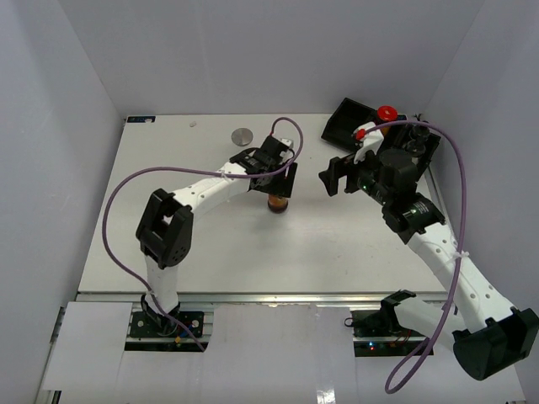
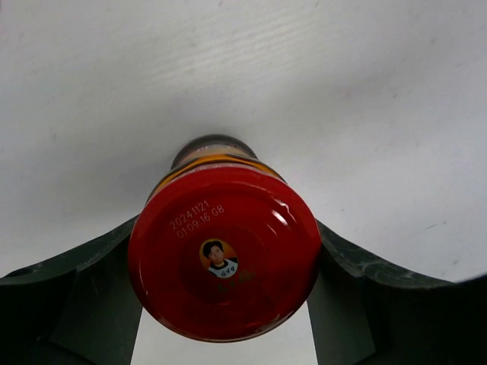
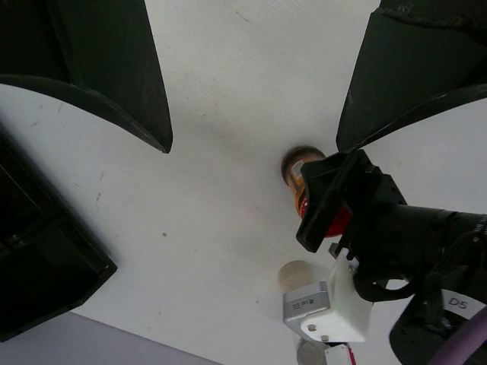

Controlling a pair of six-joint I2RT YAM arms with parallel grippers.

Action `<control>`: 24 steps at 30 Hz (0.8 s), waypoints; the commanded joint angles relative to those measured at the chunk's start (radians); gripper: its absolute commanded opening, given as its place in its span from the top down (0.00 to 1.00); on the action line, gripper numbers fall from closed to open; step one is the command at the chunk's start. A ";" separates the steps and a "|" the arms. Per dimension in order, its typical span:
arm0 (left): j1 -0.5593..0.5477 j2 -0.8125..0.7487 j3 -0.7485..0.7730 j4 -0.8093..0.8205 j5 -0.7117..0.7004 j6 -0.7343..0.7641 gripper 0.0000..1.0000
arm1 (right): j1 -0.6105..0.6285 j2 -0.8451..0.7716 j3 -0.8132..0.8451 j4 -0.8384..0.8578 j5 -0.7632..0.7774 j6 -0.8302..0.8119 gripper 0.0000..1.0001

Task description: Organize the condiment bottles

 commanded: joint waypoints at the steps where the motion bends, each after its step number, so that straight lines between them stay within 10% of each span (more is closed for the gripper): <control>1: -0.016 0.059 0.169 0.074 0.035 0.003 1.00 | -0.005 -0.078 0.000 0.009 0.071 0.023 0.05; 12: -0.035 0.278 0.405 0.029 0.067 0.009 0.97 | -0.013 -0.109 -0.027 -0.006 0.120 0.004 0.06; 24: -0.041 0.265 0.409 0.014 0.061 0.026 0.23 | -0.019 -0.091 -0.042 0.013 0.116 0.010 0.06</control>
